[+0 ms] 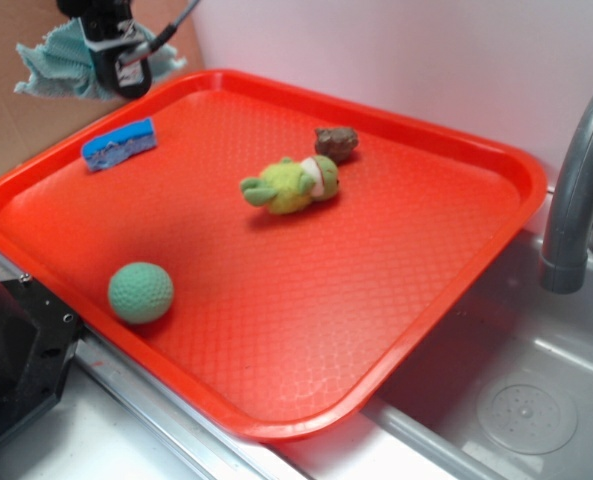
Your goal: Grab the blue cloth.
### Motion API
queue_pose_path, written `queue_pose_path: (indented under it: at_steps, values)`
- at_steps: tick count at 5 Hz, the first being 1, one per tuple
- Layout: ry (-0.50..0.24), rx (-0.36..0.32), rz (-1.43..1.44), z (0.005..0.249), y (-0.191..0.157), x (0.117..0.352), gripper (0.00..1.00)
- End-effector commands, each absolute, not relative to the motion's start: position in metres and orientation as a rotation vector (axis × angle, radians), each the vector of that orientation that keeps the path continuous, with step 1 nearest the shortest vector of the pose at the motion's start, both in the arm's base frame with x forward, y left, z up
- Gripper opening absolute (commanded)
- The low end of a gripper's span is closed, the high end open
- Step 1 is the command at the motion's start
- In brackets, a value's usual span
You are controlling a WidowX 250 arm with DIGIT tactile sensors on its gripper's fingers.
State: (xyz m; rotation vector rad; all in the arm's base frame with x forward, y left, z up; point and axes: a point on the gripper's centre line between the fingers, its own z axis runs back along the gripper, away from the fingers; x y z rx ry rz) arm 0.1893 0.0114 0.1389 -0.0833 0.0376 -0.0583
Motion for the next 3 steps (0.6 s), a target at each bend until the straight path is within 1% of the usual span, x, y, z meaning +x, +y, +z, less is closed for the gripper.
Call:
queue_pose_path:
  at_steps: [1, 2, 3]
  values:
    - [-0.039, 0.008, 0.088, 0.168, -0.002, 0.183, 0.00]
    - [-0.069, 0.049, 0.085, 0.195, -0.015, 0.186, 0.00]
    - [-0.062, 0.076, 0.067, 0.212, -0.029, 0.194, 0.00]
